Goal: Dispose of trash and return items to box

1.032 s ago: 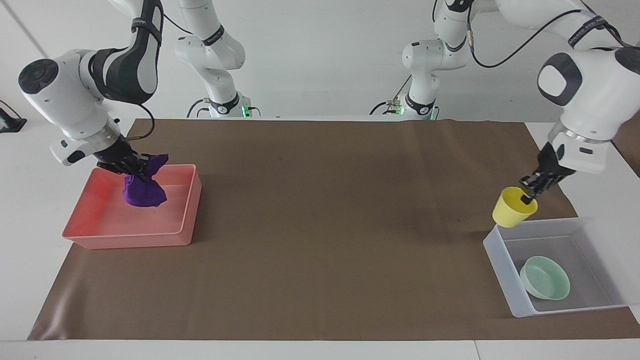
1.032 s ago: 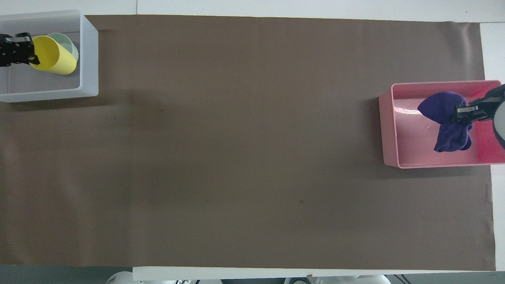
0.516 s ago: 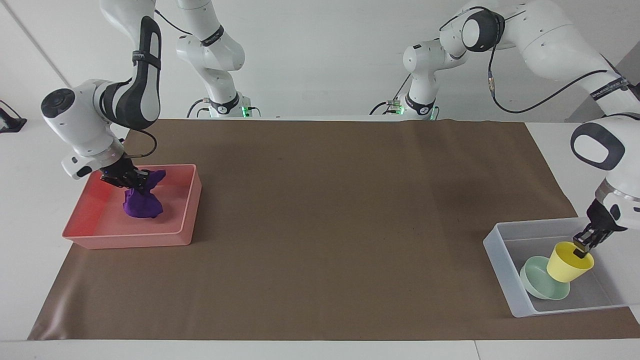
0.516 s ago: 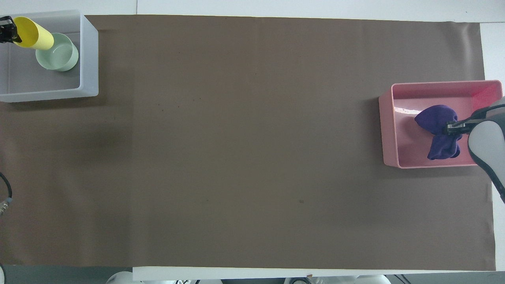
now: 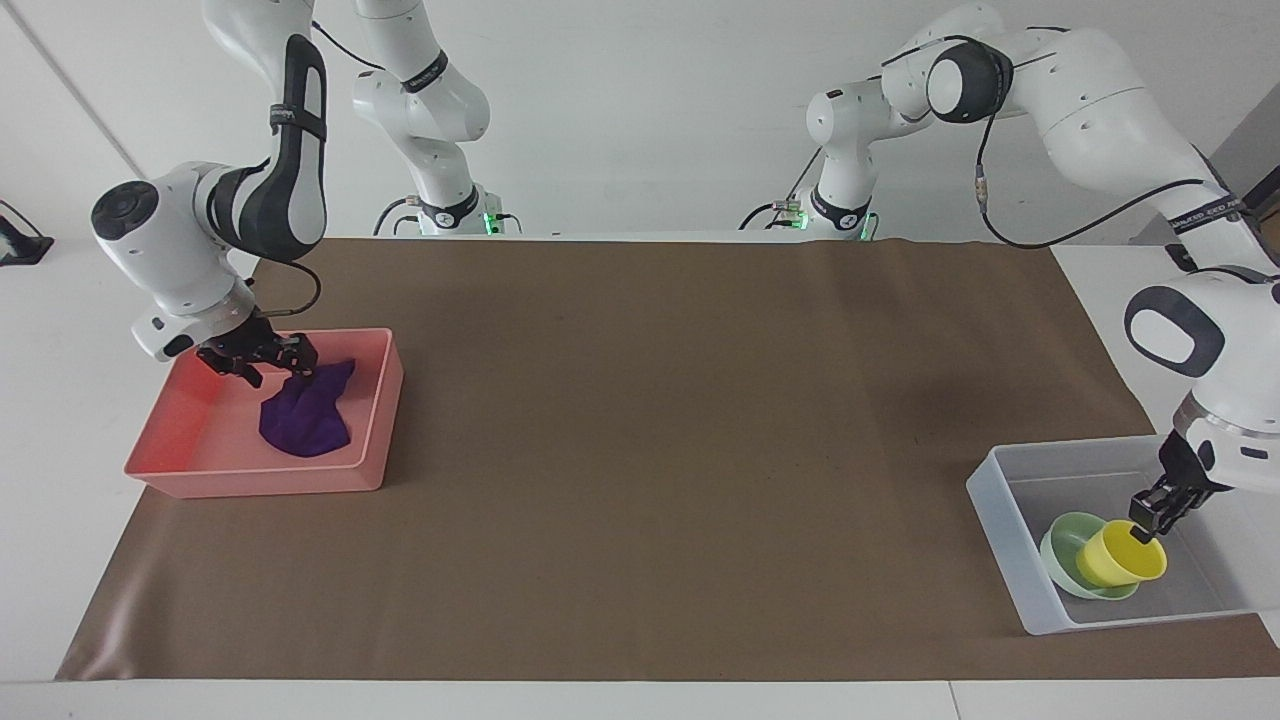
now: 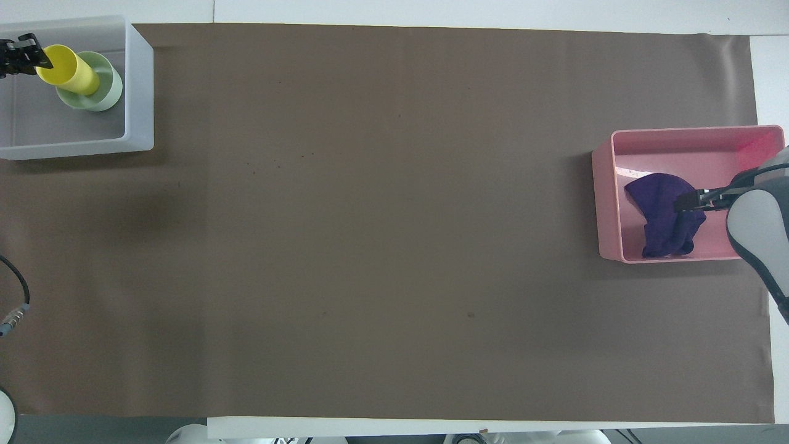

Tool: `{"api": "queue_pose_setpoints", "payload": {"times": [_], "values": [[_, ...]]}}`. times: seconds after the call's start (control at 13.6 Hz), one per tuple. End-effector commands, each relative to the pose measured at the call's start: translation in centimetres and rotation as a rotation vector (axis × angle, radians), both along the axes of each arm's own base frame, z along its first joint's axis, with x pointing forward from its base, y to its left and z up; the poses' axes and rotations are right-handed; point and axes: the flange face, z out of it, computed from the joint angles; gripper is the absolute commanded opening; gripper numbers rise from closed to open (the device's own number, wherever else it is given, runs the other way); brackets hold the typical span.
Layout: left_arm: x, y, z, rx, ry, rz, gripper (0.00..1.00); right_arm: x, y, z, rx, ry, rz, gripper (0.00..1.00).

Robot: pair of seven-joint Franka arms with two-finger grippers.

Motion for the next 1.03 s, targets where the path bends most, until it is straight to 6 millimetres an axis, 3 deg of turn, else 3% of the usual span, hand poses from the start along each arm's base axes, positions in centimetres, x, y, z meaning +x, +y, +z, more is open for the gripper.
{"api": "queue_pose_setpoints", "payload": {"times": [0.0, 0.15, 0.29, 0.44, 0.59, 0.81, 0.96], "values": [[-1.5, -1.9, 0.6, 0.020, -0.005, -0.033, 1.00, 1.3, 3.1, 3.8, 0.013, 0.022, 0.026, 0.99], [-4.3, -2.3, 4.2, 0.015, 0.019, -0.031, 1.00, 1.4, 5.8, 6.4, 0.009, 0.026, -0.006, 0.99], [-8.8, -5.3, 7.4, 0.007, 0.104, -0.072, 1.00, 1.2, 9.5, 9.4, 0.003, 0.032, -0.056, 0.99], [-13.8, -7.1, 11.0, 0.008, 0.173, -0.111, 1.00, 1.2, 11.2, 12.1, 0.002, 0.054, -0.059, 0.99], [-18.3, -9.3, 15.8, 0.013, 0.250, -0.172, 1.00, 0.9, 11.6, 14.7, 0.002, 0.080, -0.042, 0.99], [-21.6, -10.9, 20.0, 0.033, 0.345, -0.270, 1.00, 0.2, 11.7, 18.8, 0.002, 0.124, -0.035, 0.99], [-21.4, -12.9, 22.0, 0.056, 0.314, -0.360, 1.00, -0.5, 11.8, 21.8, 0.002, 0.141, -0.029, 0.99]]}}
